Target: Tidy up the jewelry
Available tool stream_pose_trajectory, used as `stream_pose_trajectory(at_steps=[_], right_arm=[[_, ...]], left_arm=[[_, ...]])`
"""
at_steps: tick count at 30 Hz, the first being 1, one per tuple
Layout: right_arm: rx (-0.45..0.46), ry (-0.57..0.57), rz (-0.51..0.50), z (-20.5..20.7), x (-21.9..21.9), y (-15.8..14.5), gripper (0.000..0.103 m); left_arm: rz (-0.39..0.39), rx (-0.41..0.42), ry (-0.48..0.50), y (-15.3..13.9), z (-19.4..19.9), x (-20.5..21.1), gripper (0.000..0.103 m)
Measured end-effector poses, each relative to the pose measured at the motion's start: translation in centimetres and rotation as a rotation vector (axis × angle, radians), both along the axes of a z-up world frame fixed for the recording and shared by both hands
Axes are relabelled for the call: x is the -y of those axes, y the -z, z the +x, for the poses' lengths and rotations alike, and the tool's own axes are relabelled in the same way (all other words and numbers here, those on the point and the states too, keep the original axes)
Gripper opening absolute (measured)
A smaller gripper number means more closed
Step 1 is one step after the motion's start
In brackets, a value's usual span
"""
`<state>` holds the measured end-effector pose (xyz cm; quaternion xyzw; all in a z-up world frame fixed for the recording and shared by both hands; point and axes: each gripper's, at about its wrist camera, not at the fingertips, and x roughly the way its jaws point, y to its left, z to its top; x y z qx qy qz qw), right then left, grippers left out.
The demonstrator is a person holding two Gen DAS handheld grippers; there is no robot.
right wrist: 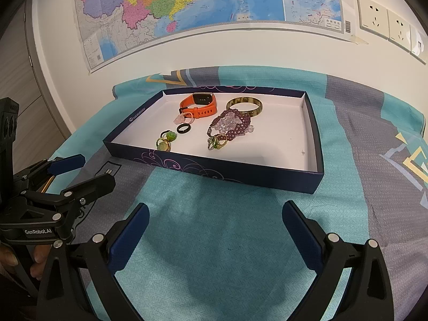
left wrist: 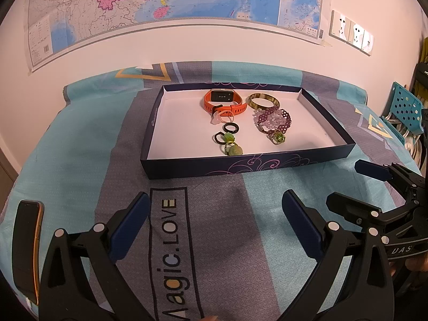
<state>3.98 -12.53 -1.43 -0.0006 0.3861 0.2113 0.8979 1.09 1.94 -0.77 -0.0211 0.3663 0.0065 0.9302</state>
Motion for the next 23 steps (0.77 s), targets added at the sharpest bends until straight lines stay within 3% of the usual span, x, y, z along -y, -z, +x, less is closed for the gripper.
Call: stream_pose_trajectory(at_steps=[16, 23], right_arm=[[0.010, -0.006, -0.024, -0.3, 0.5, -0.2, 0.096], [-0.016, 0.047, -0.152, 1.2, 5.9, 0.3, 0.096]], left_arm=[[0.016, 0.004, 0.010, 0.2, 0.0, 0.3, 0.097], [-0.007, -0.030, -0.003, 0.7, 0.5, -0.8, 0.097]])
